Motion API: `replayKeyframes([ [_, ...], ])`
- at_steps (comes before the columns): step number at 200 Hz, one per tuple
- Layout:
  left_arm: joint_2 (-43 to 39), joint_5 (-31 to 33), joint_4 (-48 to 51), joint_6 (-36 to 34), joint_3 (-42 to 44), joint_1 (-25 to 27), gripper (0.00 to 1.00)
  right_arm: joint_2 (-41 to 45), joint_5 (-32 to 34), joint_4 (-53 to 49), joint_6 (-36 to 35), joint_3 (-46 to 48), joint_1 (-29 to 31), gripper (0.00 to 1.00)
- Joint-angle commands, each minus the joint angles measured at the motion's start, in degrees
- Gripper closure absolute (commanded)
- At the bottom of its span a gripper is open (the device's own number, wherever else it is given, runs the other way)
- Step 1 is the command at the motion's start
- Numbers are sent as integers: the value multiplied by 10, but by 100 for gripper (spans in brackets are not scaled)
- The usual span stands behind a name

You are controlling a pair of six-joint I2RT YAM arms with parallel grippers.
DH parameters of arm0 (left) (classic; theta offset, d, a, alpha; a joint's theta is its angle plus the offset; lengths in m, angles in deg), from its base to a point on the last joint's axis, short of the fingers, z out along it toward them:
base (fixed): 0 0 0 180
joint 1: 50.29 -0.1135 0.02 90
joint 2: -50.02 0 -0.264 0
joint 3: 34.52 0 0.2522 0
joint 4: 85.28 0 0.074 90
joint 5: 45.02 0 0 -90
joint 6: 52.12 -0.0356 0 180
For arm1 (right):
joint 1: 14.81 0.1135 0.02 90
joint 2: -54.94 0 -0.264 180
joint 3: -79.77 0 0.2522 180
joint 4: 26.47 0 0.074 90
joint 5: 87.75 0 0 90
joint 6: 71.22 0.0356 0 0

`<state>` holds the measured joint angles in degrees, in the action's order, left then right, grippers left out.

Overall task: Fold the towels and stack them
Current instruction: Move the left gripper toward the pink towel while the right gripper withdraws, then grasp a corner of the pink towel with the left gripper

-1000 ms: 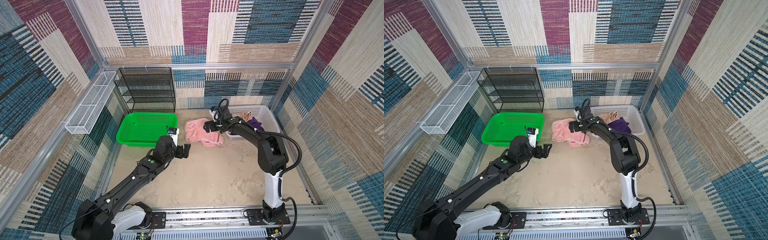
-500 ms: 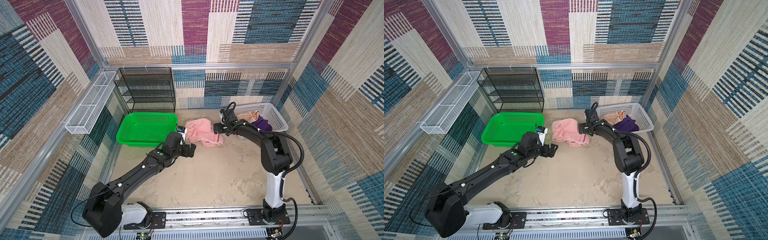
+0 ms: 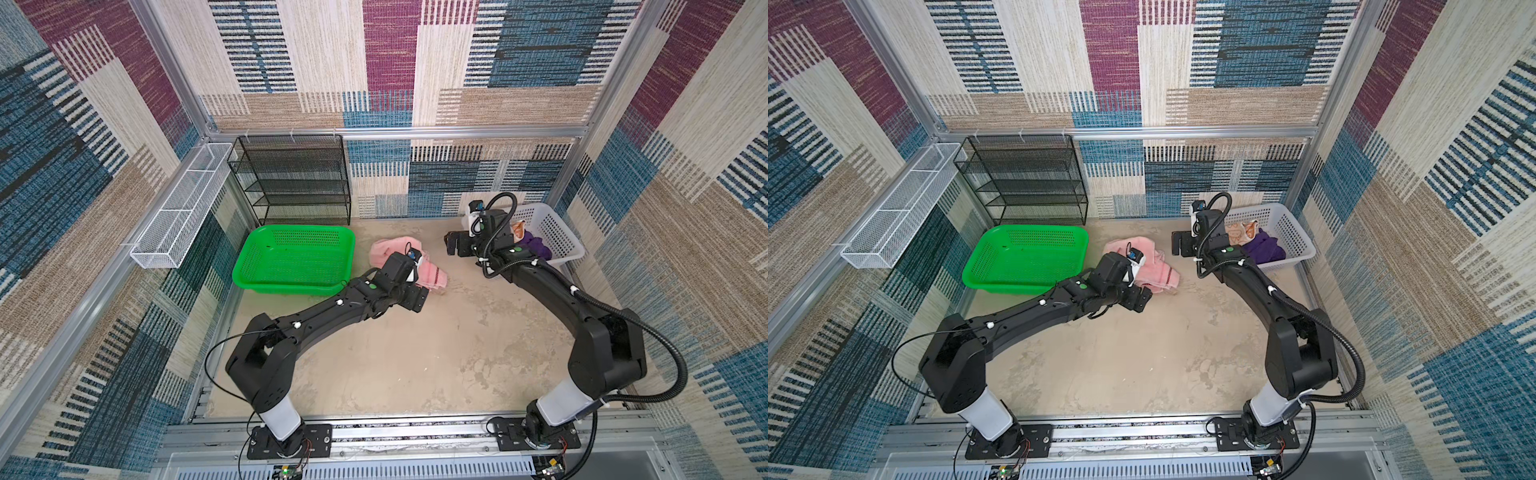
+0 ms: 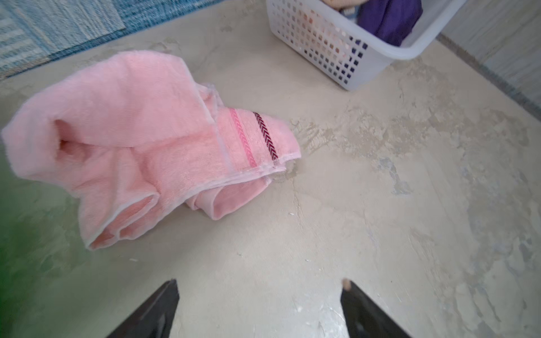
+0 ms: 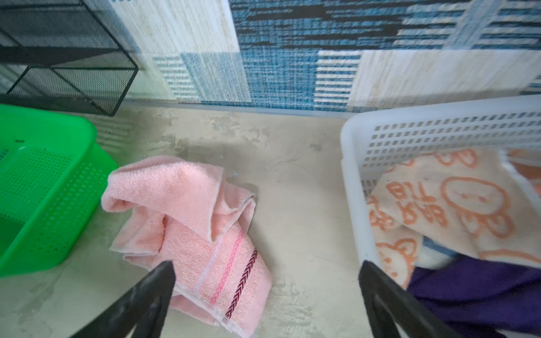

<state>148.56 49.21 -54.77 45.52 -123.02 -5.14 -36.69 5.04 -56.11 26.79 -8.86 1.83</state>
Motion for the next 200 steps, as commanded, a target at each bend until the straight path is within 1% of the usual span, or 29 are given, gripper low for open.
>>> replayKeyframes([
  [1,48,43,55,-54,-62,23,9,21,96,-30,45,15,-12,0],
  [33,126,87,97,-75,-152,44,9,69,101,-24,70,75,-56,0],
  [57,176,95,119,-99,-211,52,9,97,96,-24,72,108,-82,0],
  [83,232,99,149,-123,-272,57,9,118,89,-19,69,136,-92,0],
  [119,292,105,164,-140,-337,64,10,119,70,-10,71,158,-105,0],
  [139,323,119,174,-146,-371,66,14,119,64,-5,70,162,-108,0],
  [200,391,196,188,-159,-441,72,24,126,59,1,61,173,-110,0],
])
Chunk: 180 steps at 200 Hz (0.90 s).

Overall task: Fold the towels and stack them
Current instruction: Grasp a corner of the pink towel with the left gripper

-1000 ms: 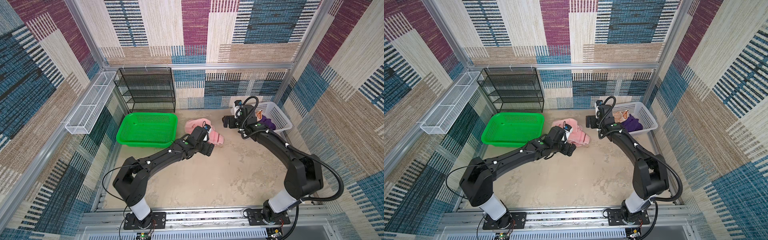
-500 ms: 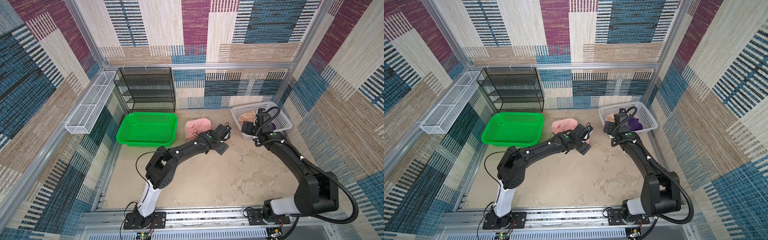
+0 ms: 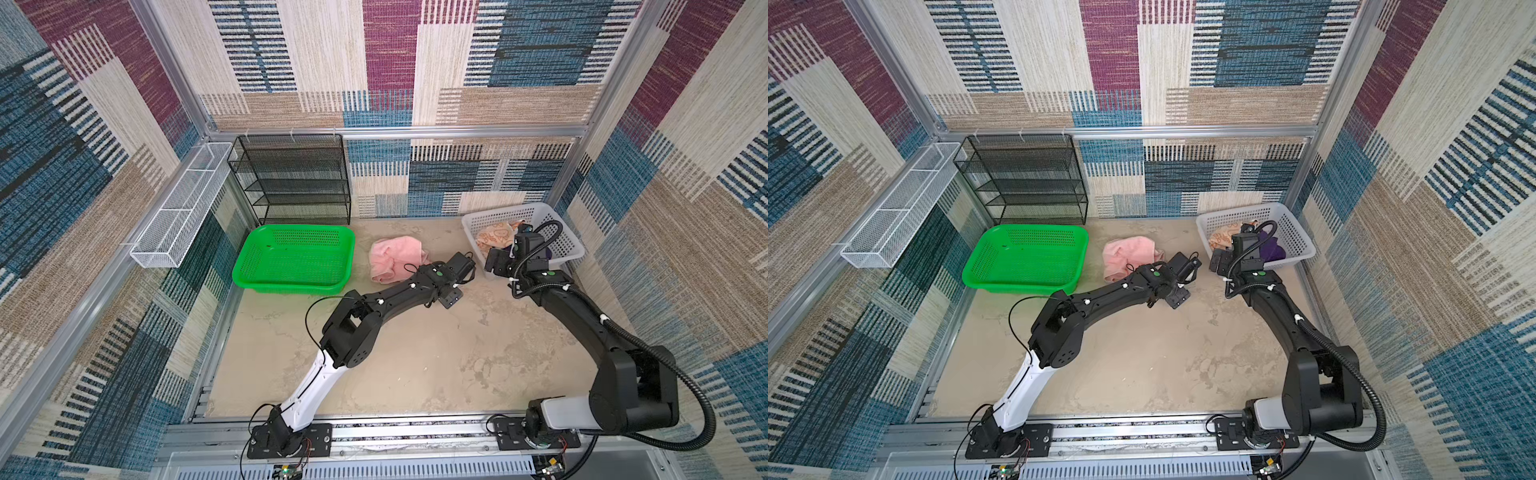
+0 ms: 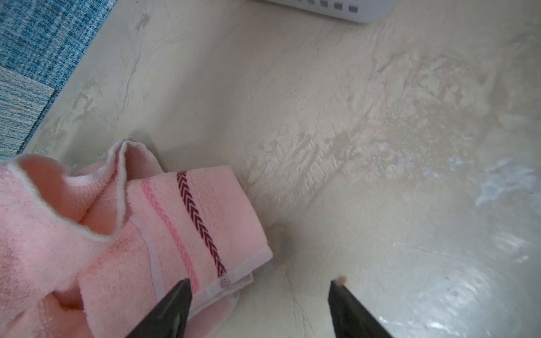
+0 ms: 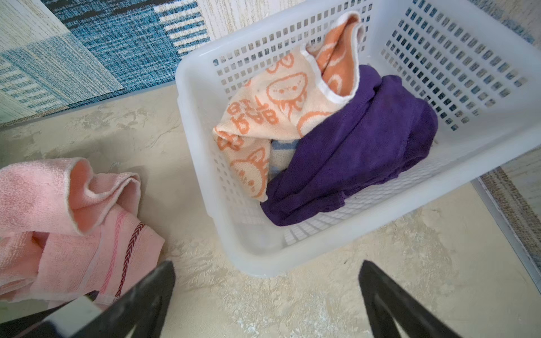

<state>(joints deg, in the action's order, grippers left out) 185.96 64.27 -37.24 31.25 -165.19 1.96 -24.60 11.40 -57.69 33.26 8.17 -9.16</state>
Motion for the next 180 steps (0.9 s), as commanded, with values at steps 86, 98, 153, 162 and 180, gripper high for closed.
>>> replayKeyframes([
  [86,48,67,4,-13,-62,0,53,15,-9,27,-14,13,-5,0],
  [98,47,60,4,-12,-63,0,57,15,-12,28,-14,13,-5,0],
  [153,41,41,7,5,-66,-3,100,10,-19,31,-16,13,-5,0],
  [162,37,33,8,10,-66,-4,100,10,-21,32,-17,13,-5,0],
  [180,22,13,11,25,-65,-11,100,12,-30,38,-23,16,-6,0],
])
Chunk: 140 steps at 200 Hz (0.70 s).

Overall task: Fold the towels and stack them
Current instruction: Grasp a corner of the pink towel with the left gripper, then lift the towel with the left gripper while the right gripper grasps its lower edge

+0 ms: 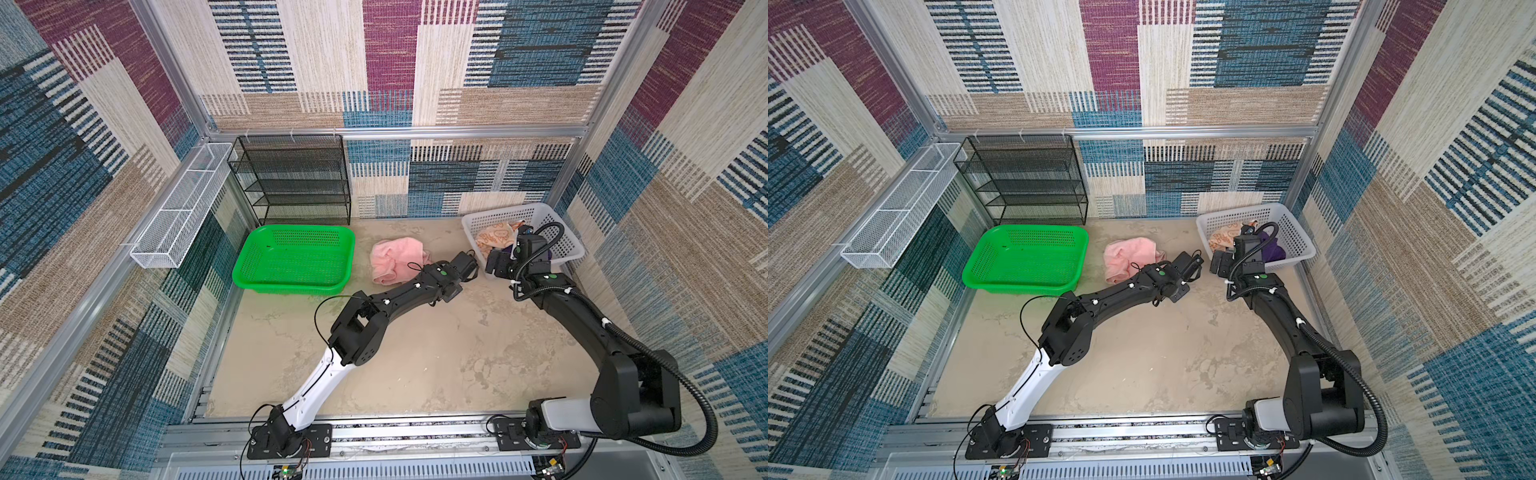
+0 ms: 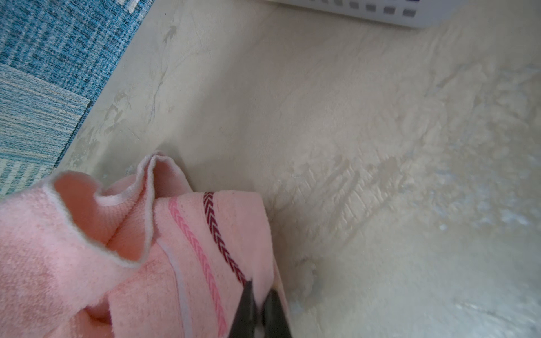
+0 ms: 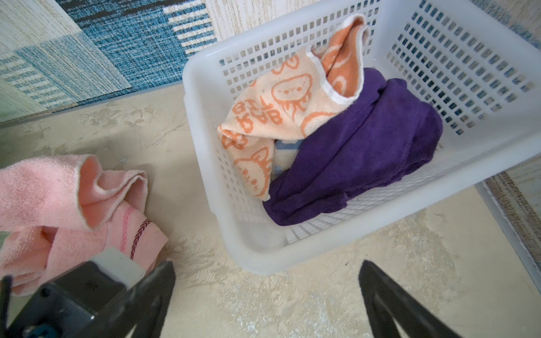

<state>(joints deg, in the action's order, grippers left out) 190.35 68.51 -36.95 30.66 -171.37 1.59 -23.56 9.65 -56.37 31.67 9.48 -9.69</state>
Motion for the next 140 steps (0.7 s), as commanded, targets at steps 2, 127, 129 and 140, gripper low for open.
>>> replayKeyframes([
  [2,-23,-32,10,33,-2,-8,100,2,-15,27,-8,4,0,0],
  [127,-221,-153,166,51,-42,-52,100,84,-298,191,-126,94,35,0],
  [129,-222,-154,170,52,-45,-52,100,86,-300,196,-127,96,38,0],
  [140,-226,-158,186,54,-57,-53,100,96,-315,218,-130,105,58,0],
])
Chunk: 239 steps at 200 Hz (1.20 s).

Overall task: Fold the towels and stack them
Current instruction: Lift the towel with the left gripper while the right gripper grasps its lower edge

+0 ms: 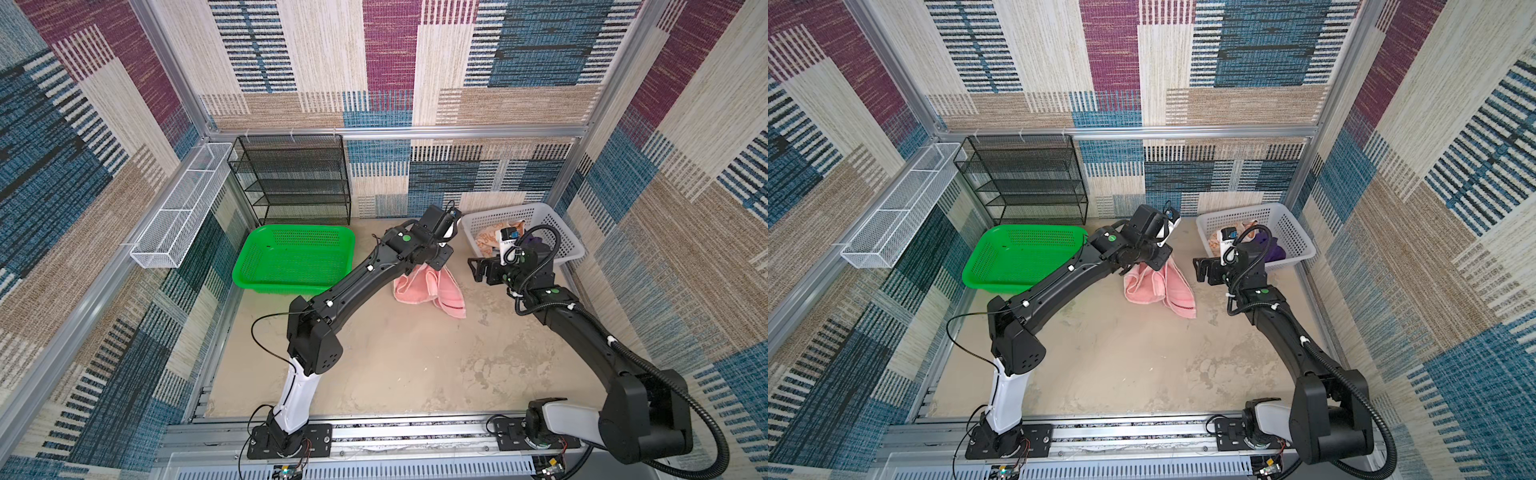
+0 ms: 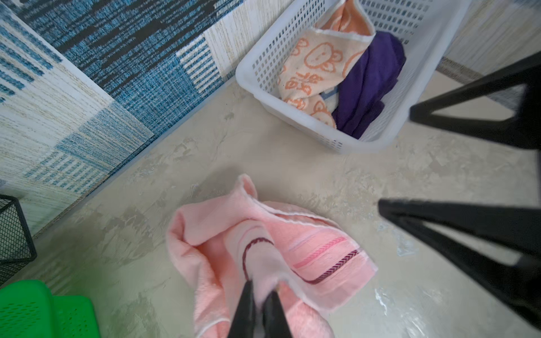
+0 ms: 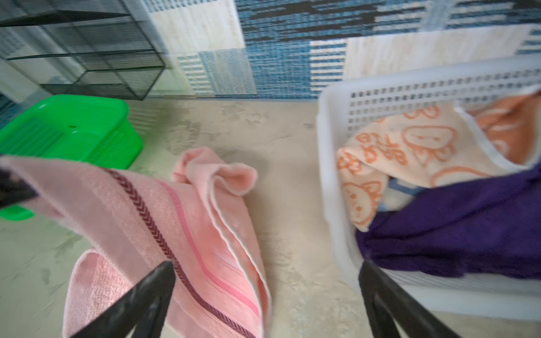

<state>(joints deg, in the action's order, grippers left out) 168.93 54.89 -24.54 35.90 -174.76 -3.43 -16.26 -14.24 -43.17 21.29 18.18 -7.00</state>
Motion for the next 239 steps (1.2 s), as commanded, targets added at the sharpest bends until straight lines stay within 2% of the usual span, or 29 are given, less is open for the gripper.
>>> replayKeyframes([
  [1,-11,-22,63,1,-24,-3,100,24,-78,87,-27,18,33,0],
  [35,-7,-17,89,10,-46,-6,100,22,-88,93,-22,1,92,0],
  [74,-13,-22,91,14,-45,-8,100,7,-30,93,11,12,100,1],
  [117,-34,-5,91,4,-35,-11,100,-35,-9,85,18,37,99,24],
  [165,-53,8,91,7,-15,-25,100,-42,94,66,50,85,100,31],
  [213,-50,10,90,15,-1,-29,100,-54,90,73,68,107,100,34],
  [239,-34,42,90,22,24,-32,100,-55,71,73,61,113,112,35],
])
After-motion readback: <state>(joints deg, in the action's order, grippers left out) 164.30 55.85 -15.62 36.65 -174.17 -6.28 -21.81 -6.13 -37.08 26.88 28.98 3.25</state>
